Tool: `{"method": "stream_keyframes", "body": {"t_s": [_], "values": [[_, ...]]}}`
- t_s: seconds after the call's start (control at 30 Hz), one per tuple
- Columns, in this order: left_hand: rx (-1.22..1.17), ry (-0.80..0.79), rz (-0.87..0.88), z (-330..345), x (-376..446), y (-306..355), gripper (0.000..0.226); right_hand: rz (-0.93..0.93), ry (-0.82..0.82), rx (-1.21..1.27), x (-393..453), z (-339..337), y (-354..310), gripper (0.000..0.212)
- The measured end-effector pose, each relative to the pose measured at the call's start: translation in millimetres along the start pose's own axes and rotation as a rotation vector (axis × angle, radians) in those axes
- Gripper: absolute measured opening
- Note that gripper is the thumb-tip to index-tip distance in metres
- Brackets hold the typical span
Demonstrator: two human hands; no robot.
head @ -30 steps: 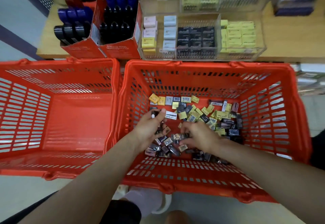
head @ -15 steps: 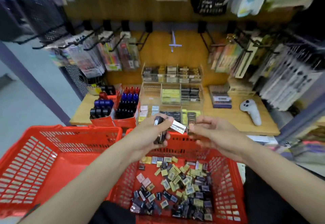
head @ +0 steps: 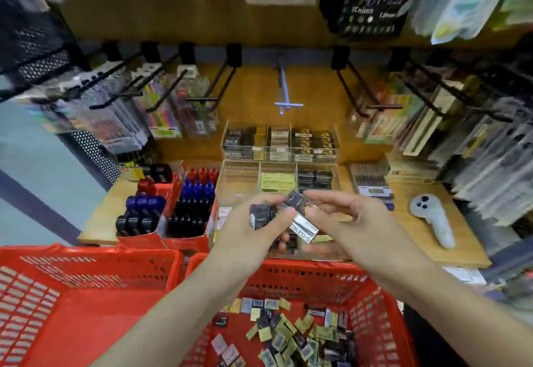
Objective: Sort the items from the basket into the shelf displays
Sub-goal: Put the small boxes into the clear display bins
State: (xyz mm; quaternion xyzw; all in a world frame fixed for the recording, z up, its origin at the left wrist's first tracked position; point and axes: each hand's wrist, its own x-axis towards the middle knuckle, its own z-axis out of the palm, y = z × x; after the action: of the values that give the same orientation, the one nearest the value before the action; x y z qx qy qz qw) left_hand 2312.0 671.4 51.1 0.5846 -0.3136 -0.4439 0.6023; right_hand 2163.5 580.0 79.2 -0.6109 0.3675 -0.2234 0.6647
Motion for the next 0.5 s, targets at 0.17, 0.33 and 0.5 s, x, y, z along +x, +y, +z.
{"method": "stream_keyframes", "body": {"t_s": [0.17,0.33,0.5], "values": [[-0.047,0.134,0.033,-14.1,17.3,-1.2,0.022,-0.026,0.067,-0.061,31.6,15.7,-3.2,0.017],[-0.049,0.078,-0.026,-24.6,25.6,5.0,0.021,-0.04,0.021,-0.187,42.6,16.4,-5.5,0.017],[-0.087,0.109,-0.03,-27.2,30.4,4.7,0.016,-0.137,0.055,-0.171,41.3,17.5,0.2,0.025]]}}
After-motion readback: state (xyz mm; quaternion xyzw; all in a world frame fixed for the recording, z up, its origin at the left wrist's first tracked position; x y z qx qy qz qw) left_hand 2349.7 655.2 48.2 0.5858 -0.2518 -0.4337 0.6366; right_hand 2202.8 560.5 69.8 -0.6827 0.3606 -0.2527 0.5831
